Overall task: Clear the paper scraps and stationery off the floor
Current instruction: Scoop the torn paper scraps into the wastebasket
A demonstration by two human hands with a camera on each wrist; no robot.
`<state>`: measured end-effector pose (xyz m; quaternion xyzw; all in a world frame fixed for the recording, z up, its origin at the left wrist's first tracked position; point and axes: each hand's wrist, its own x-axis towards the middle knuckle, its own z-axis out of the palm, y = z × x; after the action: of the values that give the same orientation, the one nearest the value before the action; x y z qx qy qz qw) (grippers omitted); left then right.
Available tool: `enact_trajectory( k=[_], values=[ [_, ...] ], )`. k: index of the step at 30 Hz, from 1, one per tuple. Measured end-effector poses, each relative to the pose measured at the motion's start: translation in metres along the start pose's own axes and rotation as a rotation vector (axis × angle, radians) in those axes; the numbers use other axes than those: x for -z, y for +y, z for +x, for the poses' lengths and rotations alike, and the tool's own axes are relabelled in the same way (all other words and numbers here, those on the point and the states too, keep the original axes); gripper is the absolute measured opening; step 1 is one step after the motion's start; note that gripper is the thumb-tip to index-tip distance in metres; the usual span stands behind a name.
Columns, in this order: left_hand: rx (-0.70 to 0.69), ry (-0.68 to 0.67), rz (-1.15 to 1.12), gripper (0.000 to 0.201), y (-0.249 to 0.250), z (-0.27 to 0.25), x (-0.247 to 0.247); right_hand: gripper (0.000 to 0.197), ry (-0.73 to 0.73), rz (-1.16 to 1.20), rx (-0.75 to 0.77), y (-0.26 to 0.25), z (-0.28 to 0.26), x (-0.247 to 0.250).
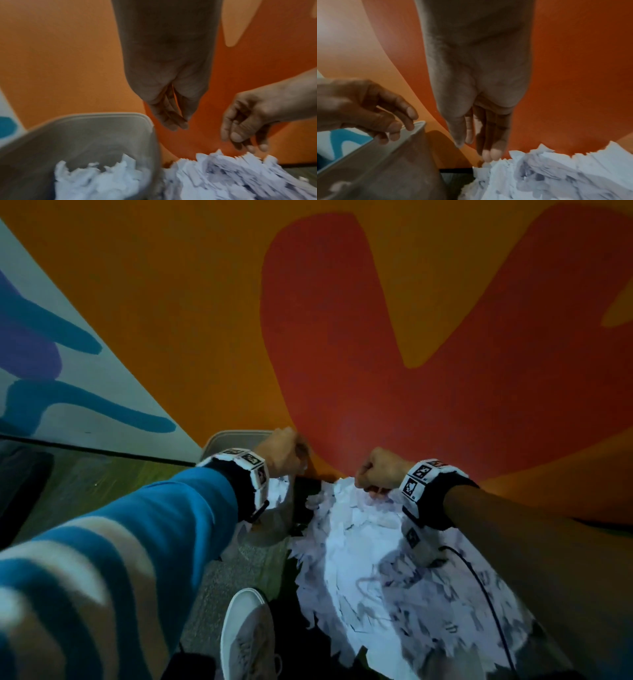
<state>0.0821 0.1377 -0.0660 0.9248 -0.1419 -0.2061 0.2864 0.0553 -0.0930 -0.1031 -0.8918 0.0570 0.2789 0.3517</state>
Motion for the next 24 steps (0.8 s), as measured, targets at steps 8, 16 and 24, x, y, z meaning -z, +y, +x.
enact_trajectory(
  k=[8,16,24],
  values=[
    [0.043,-0.357,0.142,0.068,0.011,0.028,-0.162,0.054,-0.137,-0.387,-0.084,0.112,0.029,-0.029],
    [0.207,-0.404,0.157,0.122,-0.033,0.031,-0.266,0.124,-0.206,-0.524,-0.132,0.180,0.060,-0.092],
    [0.277,-0.230,0.259,0.113,-0.045,0.031,-0.323,0.081,-0.007,-0.699,-0.058,0.208,0.056,-0.135]
  ],
)
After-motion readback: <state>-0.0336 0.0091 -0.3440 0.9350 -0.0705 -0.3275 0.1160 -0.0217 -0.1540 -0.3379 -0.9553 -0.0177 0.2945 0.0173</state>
